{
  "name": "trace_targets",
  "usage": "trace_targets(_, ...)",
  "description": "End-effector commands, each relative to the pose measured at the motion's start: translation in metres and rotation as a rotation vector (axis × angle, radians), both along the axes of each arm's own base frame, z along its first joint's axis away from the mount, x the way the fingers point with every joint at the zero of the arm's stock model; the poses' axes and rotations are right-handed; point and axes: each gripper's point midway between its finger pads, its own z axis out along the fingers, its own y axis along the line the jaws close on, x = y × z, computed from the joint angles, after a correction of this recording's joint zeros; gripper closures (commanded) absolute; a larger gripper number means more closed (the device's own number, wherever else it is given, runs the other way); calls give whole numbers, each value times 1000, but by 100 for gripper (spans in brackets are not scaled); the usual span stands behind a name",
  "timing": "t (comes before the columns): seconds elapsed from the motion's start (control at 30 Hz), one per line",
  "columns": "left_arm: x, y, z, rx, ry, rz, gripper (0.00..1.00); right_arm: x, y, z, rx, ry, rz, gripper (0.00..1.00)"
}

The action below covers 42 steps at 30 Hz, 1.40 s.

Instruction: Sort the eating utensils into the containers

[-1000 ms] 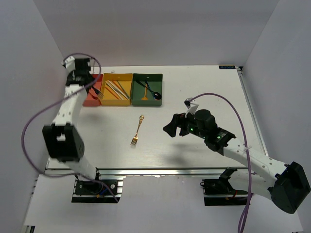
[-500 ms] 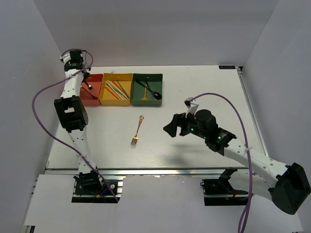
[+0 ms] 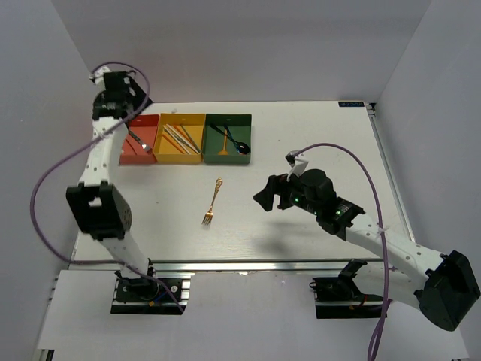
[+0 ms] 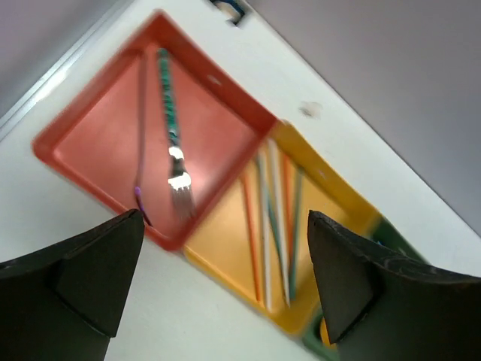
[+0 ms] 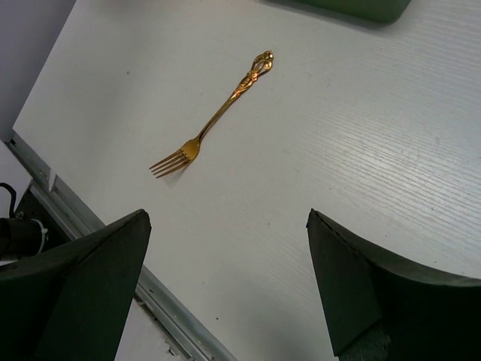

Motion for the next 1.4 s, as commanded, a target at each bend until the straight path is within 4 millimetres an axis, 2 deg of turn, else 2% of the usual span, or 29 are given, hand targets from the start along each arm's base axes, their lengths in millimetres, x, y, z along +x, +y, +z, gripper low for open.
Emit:
trace_targets(0.0, -60, -112, 16, 39, -9, -261, 2, 9, -2, 26, 20, -63, -30, 11)
trace_targets(0.03, -77, -159, 21, 53, -39, -369, 2, 8, -3, 29, 22, -63, -30, 11)
trace_targets(0.07, -90, -177, 8, 54, -17, -414, 2, 6, -4, 29, 21, -62, -30, 11)
trace_targets(0.1, -110, -211, -28, 62, 38, -512, 2, 4, -7, 34, 26, -71, -31, 11)
trace_targets(0.13, -121, -227, -41, 68, 58, -558, 2, 6, -15, 31, 0, -69, -65, 11)
trace_targets(0.17, -131, -240, -52, 76, 75, -607, 2, 3, -20, 37, 9, -84, -71, 11)
trace_targets(0.2, -149, -261, -75, 118, 124, -701, 2, 1, -23, 36, 1, -84, -75, 11)
trace_targets(0.27, -164, -273, -100, 169, 195, -745, 3, -2, -31, 40, 9, -103, -89, 11)
trace_targets(0.3, -180, -282, -112, 200, 246, -783, 4, -4, -33, 41, 11, -107, -90, 11)
trace_targets(0.33, -188, -283, -123, 227, 277, -795, 4, -5, -35, 40, 6, -106, -95, 11)
trace_targets(0.4, -195, -280, -127, 258, 281, -778, 5, -8, -38, 40, 12, -109, -96, 11)
trace_targets(0.43, -202, -277, -136, 256, 297, -783, 5, -10, -39, 37, 9, -105, -93, 11)
trace_targets(0.53, -206, -277, -134, 235, 260, -793, 5, -12, -38, 32, 6, -93, -84, 11)
trace_targets(0.6, -212, -277, -144, 223, 285, -807, 6, -13, -37, 28, 4, -80, -78, 11)
trace_targets(0.7, -220, -282, -168, 196, 348, -836, 15, -13, -34, 28, 8, -77, -67, 11)
trace_targets(0.77, -226, -284, -188, 184, 397, -855, 24, -14, -33, 28, 10, -77, -62, 11)
trace_targets(0.97, -225, -278, -224, 209, 487, -826, 37, -15, -34, 26, 5, -74, -62, 11)
trace_targets(1.13, -229, -274, -230, 200, 498, -807, 46, -15, -35, 25, 3, -76, -61, 11)
trace_targets(1.23, -239, -273, -236, 168, 512, -819, 58, -15, -34, 25, 6, -79, -59, 11)
trace_targets(1.3, -246, -277, -240, 130, 512, -834, 60, -15, -34, 26, 10, -79, -57, 11)
trace_targets(1.37, -256, -272, -250, 119, 535, -832, 60, -15, -33, 27, 14, -79, -55, 11)
